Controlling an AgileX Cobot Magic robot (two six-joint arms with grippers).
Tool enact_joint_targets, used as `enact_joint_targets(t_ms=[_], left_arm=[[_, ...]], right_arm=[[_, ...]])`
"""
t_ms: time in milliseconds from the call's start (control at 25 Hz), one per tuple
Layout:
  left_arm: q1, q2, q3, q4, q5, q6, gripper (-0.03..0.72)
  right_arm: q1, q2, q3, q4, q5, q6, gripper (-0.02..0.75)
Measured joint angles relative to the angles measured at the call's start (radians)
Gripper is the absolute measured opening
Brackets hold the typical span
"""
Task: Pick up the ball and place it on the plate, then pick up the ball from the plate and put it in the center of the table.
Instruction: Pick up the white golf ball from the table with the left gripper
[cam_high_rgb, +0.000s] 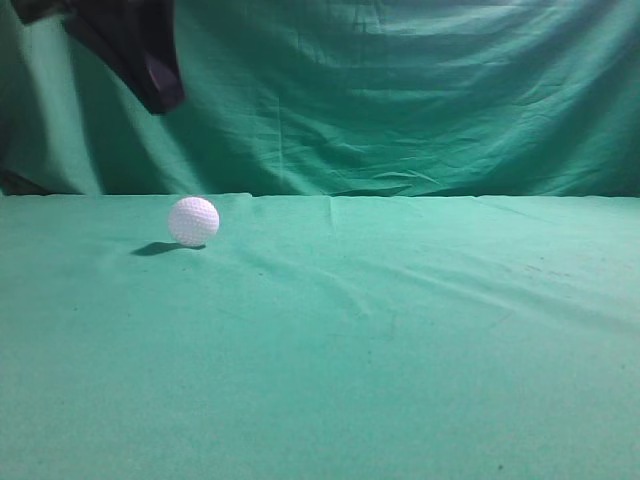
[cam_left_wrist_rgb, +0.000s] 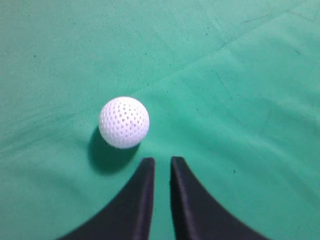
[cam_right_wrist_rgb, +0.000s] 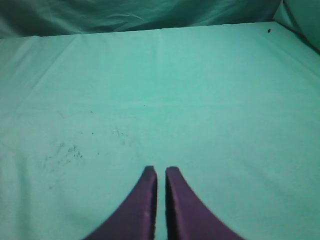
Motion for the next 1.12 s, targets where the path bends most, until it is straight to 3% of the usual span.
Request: enact_joint_targets(t_ms=[240,360,600,640,960,1120], left_arm=[[0.000,0.110,-0.081,0.012,0.001,0.001,0.480],[0.000,0.151,-0.103,0.049,0.001,-0.020,0.622],[0.000,0.220,-0.112,0.179,-0.001,-0.109,0.619],[0.000,0.227,-0.119,0.183,-0.001,-0.113,0.578],[0.000,0.282,-0.151,0.190,-0.036,-0.134,0.575],[0.000,0.292,-0.154,0.184,-0.037,-0.134,0.443]], right_arm=[[0.000,0.000,0.000,0.000,0.000,0.000,0.062],[0.000,0.000,0.000,0.000,0.000,0.000,0.062],[0.000,0.000,0.000,0.000,0.000,0.000,0.062],[0.000,0.000,0.000,0.000,0.000,0.000,0.062],[0.000,0.000,0.000,0.000,0.000,0.000,0.062],[0.000,0.000,0.000,0.000,0.000,0.000,0.062]])
